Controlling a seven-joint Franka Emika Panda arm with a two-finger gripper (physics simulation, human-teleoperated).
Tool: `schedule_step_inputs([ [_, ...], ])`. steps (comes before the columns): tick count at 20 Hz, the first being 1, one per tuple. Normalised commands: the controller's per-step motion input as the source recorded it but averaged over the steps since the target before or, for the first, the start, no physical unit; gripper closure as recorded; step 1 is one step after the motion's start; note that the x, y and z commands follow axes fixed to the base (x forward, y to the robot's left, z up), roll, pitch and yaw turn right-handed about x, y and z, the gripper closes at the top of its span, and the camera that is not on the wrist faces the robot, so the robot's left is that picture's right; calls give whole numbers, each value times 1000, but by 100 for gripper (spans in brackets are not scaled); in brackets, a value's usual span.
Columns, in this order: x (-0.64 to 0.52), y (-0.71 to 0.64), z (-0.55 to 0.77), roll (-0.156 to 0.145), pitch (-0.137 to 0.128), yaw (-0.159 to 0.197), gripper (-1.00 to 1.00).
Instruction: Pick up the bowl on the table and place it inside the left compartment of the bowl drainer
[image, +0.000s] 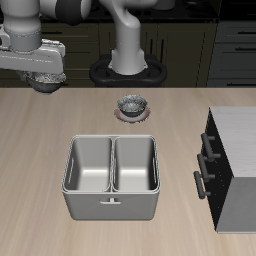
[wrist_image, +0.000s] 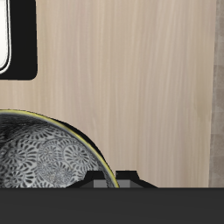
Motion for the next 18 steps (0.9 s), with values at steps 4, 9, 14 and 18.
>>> schedule_step_inputs([
  [4, 173, 317, 242, 27, -17, 2, 100],
  [9, 93, 312, 160, 42, -14, 7, 100],
  [14, 90, 423, 225, 41, -27, 2, 100],
  [18, 52, 228, 175, 27, -21, 4, 100],
])
